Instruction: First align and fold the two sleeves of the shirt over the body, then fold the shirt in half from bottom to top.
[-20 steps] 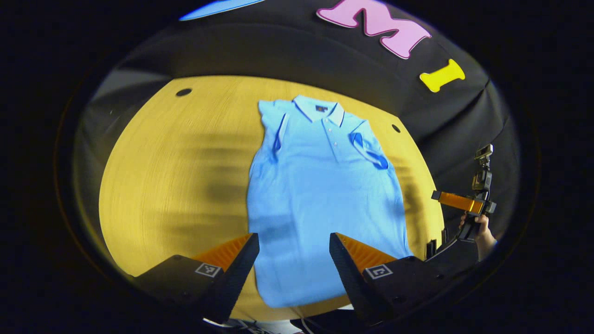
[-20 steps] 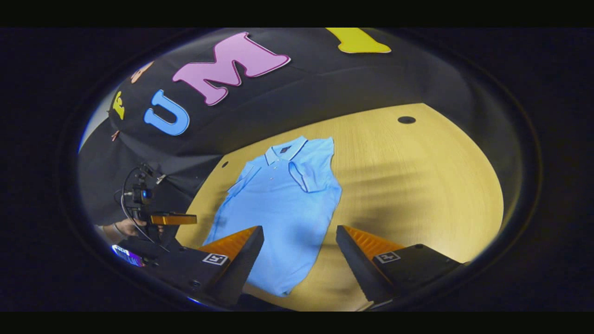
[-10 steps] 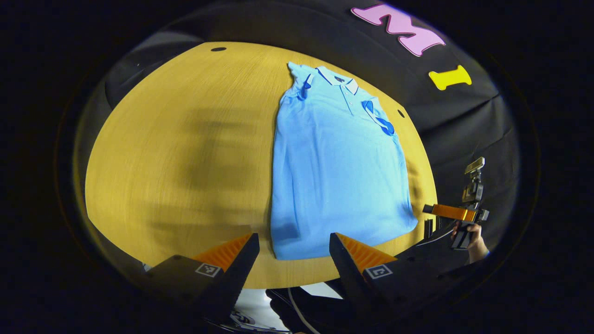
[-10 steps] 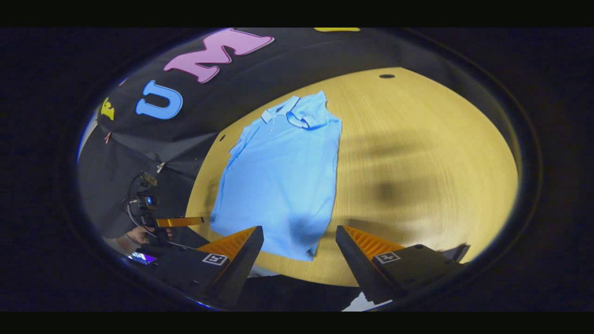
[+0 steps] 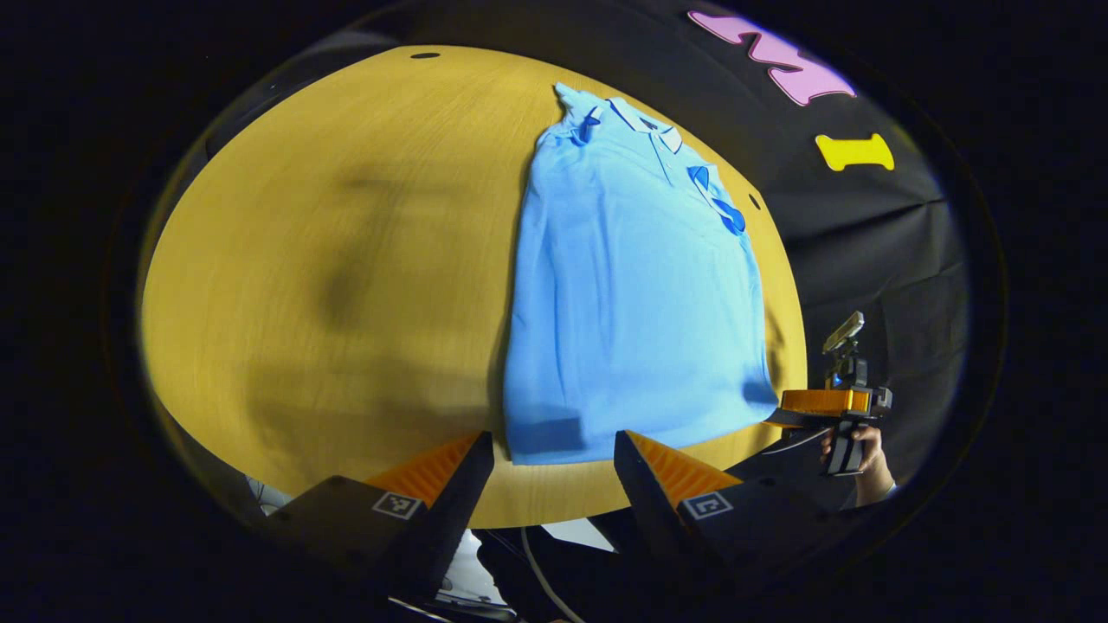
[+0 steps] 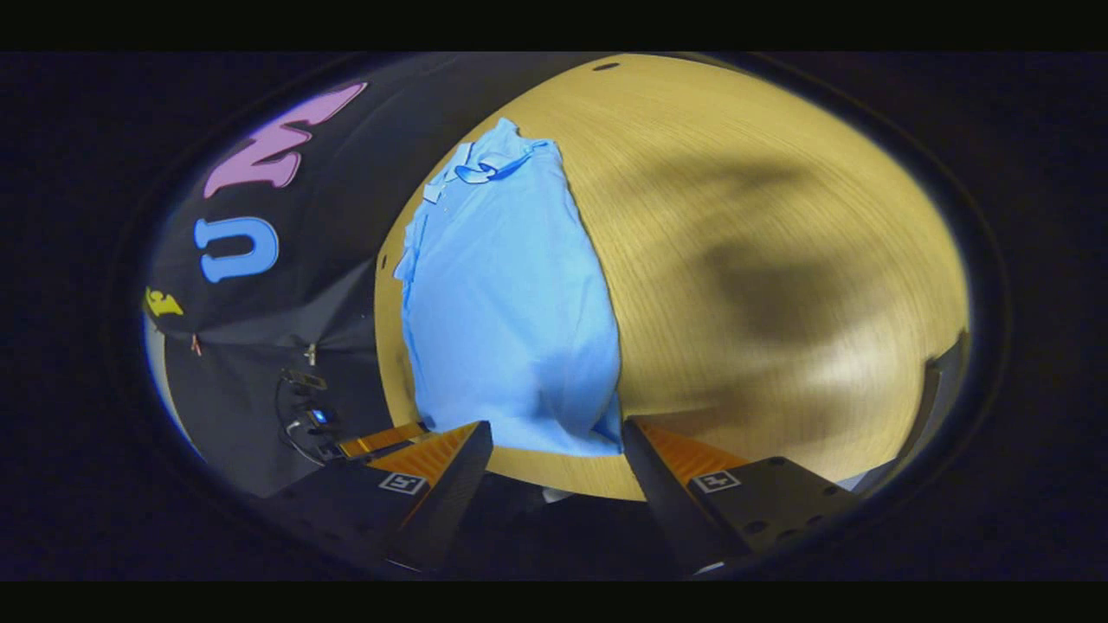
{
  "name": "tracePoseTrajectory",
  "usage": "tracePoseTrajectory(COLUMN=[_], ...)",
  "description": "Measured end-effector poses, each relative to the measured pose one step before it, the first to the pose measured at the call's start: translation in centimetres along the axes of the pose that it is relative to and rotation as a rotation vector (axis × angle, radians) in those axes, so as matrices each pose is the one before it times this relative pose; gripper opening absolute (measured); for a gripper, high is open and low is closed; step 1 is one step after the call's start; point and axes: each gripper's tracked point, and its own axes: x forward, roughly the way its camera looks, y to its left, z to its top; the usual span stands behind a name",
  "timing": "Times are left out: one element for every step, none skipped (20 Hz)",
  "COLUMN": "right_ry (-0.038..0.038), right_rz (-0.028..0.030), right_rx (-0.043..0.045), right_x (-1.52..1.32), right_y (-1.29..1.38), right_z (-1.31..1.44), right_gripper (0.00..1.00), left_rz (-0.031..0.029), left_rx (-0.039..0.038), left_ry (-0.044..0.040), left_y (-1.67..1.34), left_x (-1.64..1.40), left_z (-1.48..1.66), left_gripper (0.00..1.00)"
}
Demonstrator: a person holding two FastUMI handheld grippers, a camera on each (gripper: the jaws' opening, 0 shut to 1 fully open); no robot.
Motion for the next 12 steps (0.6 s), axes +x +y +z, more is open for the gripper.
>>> tracePoseTrajectory(right_ry=[0.00229, -0.00624, -0.00639, -0.00457, -0.00465, -0.00406, -0.00287, -0.00260, -0.00121, -0.00764, -0.00797, -0.01129], right_rz=[0.00992, 0.00930, 0.00669, 0.00127, 0.00463, -0.00422, -0.01282, -0.00964, -0.01349, -0.01126, -0.01278, 0.01181], right_rx=[0.02170, 0.01126, 0.00733, 0.00807, 0.00744, 0.00405, -0.00498, -0.00737, -0.00669, -0.00633, -0.00702, 0.01083], right_x=[0.153, 0.190, 0.111, 0.122, 0.318, 0.159, 0.322, 0.021, 0.263, -0.037, 0.252, -0.168], right_y=[0.286, 0.218, 0.052, 0.069, 0.177, -0.087, -0.339, -0.339, -0.508, -0.423, -0.550, -0.013], right_z=[-0.154, 0.170, 0.260, 0.132, 0.163, 0.132, 0.017, 0.013, -0.094, 0.096, 0.011, 0.276], right_gripper=[0.95, 0.94, 0.93, 0.93, 0.90, 0.88, 0.80, 0.79, 0.64, 0.57, 0.36, 0.21], left_rz=[-0.01538, -0.01183, -0.00378, -0.00854, -0.00537, -0.00178, 0.00045, 0.00697, 0.00704, 0.00850, 0.00665, -0.02529], left_rx=[-0.02648, -0.02410, -0.02278, -0.02390, -0.01945, -0.00954, -0.00427, -0.00103, -0.00062, -0.00412, -0.00511, -0.01152], left_ry=[0.00108, -0.00656, -0.00589, -0.00223, 0.00062, 0.00171, -0.00011, -0.00243, 0.00043, -0.00160, -0.00191, 0.00091], left_y=[-0.253, -0.150, -0.019, -0.235, -0.119, -0.025, 0.053, 0.217, 0.235, 0.271, 0.269, -0.470], left_x=[0.178, 0.081, 0.112, 0.174, 0.293, 0.172, -0.009, 0.249, 0.230, 0.136, 0.230, 0.311], left_z=[0.136, 0.413, 0.276, 0.334, -0.109, -0.025, -0.146, -0.005, -0.265, 0.009, 0.058, -0.211], left_gripper=[0.94, 0.93, 0.93, 0.91, 0.89, 0.90, 0.89, 0.83, 0.77, 0.59, 0.49, 0.28])
